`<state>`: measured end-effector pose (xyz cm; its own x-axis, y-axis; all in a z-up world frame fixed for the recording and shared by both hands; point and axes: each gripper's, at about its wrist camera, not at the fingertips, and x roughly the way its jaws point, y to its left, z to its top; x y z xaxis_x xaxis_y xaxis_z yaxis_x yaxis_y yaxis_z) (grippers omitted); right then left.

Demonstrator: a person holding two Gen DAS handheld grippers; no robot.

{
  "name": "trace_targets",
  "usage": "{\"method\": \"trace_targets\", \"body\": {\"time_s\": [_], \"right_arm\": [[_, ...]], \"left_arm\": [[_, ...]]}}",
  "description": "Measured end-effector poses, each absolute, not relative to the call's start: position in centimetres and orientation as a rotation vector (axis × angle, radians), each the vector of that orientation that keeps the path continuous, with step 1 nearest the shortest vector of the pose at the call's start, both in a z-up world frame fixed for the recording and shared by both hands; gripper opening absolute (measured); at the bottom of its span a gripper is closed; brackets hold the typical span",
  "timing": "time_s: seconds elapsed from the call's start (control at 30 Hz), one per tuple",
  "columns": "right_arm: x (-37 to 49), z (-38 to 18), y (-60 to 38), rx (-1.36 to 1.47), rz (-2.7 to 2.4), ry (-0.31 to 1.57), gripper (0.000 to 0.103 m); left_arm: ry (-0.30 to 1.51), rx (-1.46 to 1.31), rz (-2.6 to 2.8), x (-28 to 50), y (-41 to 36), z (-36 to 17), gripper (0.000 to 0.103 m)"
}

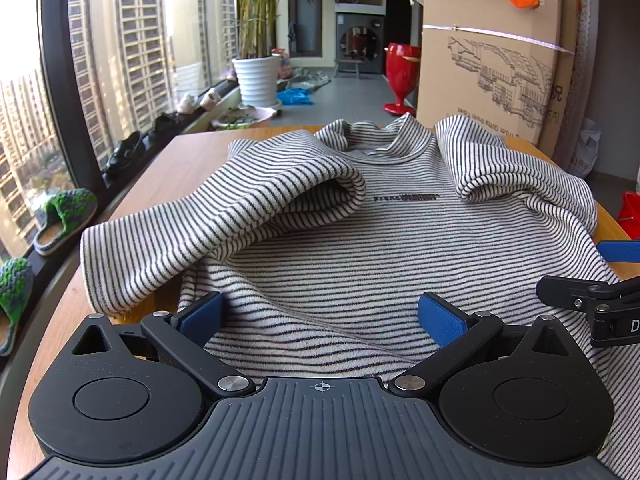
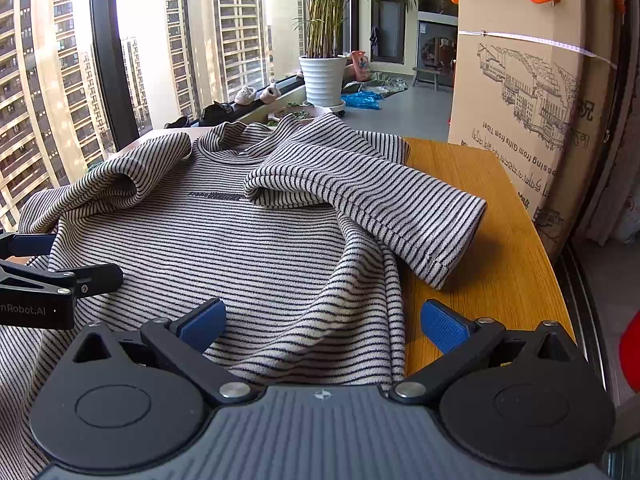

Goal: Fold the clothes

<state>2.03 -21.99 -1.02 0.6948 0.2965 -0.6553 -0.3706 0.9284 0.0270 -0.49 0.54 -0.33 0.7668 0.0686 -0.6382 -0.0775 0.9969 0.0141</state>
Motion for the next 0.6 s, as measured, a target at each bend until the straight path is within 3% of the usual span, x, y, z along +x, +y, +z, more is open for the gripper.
{"method": "trace_targets", "body": {"time_s": [0.6], "right_arm": [[2.07, -0.97, -22.0, -0.11, 0.373, 0.711, 0.103]], "left_arm": [[0.692, -0.013, 0.079, -0.45, 0.53, -0.35, 0.103]]}}
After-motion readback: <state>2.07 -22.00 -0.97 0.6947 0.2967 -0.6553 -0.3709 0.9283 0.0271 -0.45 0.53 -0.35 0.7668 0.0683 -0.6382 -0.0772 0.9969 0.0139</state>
